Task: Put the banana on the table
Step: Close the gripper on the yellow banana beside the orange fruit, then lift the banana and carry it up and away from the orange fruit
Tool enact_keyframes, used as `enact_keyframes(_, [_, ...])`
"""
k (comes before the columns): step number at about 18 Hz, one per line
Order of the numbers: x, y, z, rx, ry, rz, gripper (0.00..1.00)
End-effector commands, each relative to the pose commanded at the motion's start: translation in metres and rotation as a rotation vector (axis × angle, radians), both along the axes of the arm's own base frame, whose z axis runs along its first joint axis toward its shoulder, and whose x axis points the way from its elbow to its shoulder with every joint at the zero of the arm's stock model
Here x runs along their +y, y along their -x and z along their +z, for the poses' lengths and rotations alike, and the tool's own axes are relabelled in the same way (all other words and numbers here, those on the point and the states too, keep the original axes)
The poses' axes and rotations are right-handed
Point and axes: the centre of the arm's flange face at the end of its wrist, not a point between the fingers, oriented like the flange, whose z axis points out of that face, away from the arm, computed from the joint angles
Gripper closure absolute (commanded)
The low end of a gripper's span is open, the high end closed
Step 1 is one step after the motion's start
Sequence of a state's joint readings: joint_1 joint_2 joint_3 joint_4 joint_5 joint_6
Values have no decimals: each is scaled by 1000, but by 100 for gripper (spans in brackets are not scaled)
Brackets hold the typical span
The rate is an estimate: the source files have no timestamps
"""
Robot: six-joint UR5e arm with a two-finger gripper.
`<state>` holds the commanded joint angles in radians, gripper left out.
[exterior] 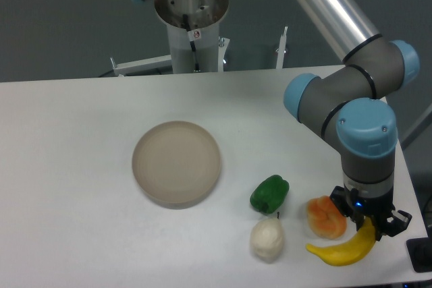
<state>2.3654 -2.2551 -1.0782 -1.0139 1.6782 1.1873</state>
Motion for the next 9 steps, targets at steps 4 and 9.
enact_keyframes(4, [-26,1,3,-16,24,-9,70])
enact_keyframes(9, [-76,-14,5,-44,75,-46,70])
